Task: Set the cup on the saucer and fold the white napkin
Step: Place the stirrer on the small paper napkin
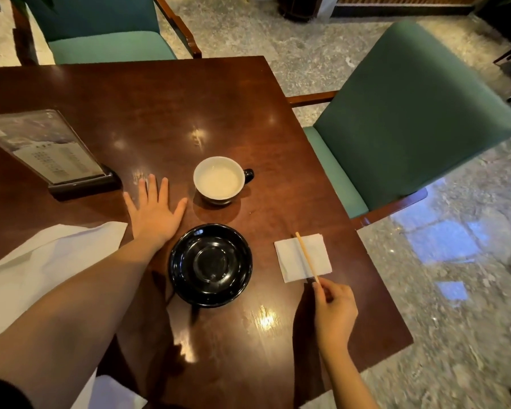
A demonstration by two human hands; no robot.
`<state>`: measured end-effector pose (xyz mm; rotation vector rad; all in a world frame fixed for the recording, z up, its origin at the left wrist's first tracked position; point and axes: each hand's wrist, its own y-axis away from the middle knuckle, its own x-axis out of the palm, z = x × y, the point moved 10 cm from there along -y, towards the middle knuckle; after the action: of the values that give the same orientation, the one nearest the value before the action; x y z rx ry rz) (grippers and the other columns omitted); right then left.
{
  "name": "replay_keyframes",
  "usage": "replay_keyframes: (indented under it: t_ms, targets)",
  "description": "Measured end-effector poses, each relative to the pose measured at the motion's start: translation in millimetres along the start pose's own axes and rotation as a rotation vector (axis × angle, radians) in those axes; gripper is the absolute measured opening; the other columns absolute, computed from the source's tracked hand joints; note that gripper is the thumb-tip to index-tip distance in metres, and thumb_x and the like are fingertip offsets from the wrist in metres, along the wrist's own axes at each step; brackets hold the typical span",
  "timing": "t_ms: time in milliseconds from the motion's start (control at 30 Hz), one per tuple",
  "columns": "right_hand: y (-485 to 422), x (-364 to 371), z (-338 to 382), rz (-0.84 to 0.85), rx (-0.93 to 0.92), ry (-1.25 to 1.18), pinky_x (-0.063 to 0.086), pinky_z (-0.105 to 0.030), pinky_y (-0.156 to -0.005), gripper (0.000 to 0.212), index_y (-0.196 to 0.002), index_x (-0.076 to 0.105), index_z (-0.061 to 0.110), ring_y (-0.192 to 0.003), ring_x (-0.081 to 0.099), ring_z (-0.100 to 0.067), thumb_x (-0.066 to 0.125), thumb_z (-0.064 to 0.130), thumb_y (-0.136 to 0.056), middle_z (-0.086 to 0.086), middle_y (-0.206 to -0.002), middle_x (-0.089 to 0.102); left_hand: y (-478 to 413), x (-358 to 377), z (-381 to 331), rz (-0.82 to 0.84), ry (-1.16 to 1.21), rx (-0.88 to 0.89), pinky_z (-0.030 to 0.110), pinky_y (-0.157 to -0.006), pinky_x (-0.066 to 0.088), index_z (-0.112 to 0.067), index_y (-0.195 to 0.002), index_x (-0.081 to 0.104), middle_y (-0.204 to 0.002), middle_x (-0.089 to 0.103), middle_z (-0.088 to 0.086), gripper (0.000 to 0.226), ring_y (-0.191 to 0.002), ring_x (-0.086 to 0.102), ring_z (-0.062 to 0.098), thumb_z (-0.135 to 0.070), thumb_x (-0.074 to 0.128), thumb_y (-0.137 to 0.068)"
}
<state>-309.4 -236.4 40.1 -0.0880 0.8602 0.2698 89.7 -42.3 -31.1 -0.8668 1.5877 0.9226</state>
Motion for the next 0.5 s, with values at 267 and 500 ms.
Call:
replay_keyframes:
  t_ms: [267, 500]
  targets:
    - [24, 11, -16, -0.020, 0.026, 0.030, 0.040, -0.028, -0.067, 0.008, -0.091, 0.071, 0.011, -0.079, 0.053, -0.020, 0.064, 0.014, -0.087, 0.003, -0.077, 0.052, 1, -1, 0, -0.009, 0.001, 0.003, 0.056, -0.114, -0.006, -0.025, -0.149, 0.006, -0.159, -0.001, 0.005, 0.078, -0.145, -0.007, 0.025, -0.070, 0.006, -0.085]
    - [24, 7, -24, -0.005, 0.008, 0.059, 0.046, -0.033, -0.070, 0.012, -0.096, 0.068, 0.008, -0.084, 0.052, -0.020, 0.064, 0.013, -0.086, 0.000, -0.082, 0.056, 0, -1, 0, -0.003, -0.001, 0.005, 0.056, -0.114, -0.005, -0.025, -0.149, 0.007, -0.159, -0.001, 0.005, 0.079, -0.145, -0.007, 0.025, -0.071, 0.006, -0.085]
